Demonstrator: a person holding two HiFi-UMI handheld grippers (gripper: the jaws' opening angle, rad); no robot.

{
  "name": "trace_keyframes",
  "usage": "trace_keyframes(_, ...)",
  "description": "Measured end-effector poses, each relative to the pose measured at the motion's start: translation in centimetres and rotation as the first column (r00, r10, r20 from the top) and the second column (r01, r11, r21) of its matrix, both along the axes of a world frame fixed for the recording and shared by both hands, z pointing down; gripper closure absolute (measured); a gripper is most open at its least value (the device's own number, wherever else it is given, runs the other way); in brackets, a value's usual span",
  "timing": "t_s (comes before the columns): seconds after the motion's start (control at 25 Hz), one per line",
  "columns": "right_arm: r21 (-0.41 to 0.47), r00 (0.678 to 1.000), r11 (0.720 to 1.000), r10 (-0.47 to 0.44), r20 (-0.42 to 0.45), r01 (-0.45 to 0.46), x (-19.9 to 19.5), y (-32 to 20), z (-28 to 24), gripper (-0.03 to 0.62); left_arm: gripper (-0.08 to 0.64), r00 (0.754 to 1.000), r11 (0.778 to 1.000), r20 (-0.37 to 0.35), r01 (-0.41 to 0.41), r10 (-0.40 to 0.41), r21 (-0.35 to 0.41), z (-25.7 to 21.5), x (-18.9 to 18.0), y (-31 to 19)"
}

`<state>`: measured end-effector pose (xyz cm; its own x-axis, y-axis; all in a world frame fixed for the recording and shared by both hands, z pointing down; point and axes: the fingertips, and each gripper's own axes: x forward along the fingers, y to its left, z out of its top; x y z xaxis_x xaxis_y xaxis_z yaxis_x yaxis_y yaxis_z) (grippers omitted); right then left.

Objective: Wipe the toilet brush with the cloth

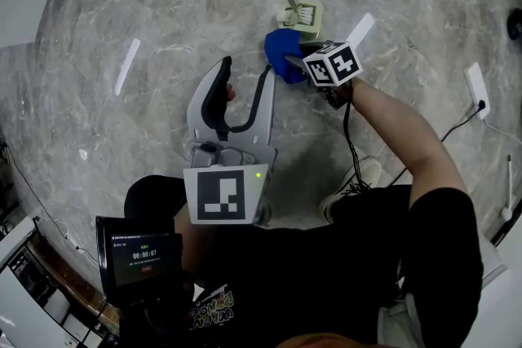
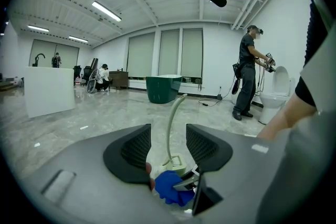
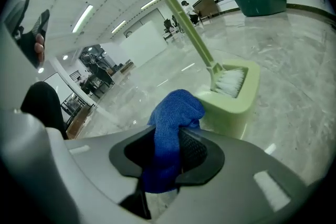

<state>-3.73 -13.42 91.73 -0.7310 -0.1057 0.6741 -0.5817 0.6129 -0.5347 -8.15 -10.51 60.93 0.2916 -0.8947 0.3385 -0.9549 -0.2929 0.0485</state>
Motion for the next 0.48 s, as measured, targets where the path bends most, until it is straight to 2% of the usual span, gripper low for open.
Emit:
trace_keyframes(0.08, 0.017, 1.000, 1.000, -0.019, 0.018, 0.019, -0.6, -0.2, -0.5, 0.469, 0.348, 1.000, 1.000, 0.003, -0.001, 0.001, 0.004, 0.0, 0.0, -0.1)
trace_keyframes(0.2, 0.018, 1.000, 0.999, -0.026, -0.007, 0.026, 0.0, 0.2, -0.2, 0.469, 0.348, 1.000, 1.000, -0.001, 0.001, -0.001, 0.010, -0.1, -0.1, -0.2)
trace_keyframes(0.36, -0.008, 0.999, 1.000, -0.018, -0.028, 0.018, 2.9, 1.1, 0.4, 0.469, 0.348, 1.000, 1.000, 0.002, -0.008, 0.008, 0.008, 0.0, 0.2, -0.4)
trace_keyframes(0.48, -0.064, 1.000, 0.998, -0.007, 0.002, 0.007, 5.3, 1.7, -0.1, 0.469, 0.348, 1.000, 1.000, 0.010, -0.019, 0.019, 0.000, 0.2, 0.4, -0.6)
